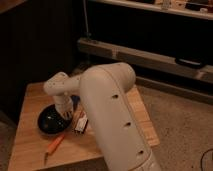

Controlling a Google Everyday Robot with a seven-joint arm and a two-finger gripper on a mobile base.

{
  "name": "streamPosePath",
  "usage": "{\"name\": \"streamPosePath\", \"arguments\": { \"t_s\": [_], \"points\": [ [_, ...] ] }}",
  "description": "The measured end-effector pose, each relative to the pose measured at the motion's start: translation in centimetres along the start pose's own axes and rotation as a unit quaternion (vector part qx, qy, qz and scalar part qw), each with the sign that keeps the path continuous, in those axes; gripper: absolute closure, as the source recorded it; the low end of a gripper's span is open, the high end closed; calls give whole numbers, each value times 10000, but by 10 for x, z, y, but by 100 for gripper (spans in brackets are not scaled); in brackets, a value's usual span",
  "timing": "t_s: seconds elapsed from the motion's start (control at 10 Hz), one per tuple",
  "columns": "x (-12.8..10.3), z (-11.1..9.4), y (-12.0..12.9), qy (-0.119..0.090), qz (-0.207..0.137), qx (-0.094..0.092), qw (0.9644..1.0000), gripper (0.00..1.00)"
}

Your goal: Push the ceramic bowl across the table

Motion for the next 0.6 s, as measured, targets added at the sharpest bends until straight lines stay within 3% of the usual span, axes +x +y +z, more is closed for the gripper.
{"name": "streamPosePath", "arguments": {
  "t_s": [0.6],
  "points": [
    [4, 2, -22, 50, 415, 70, 9991, 100]
  ]
}}
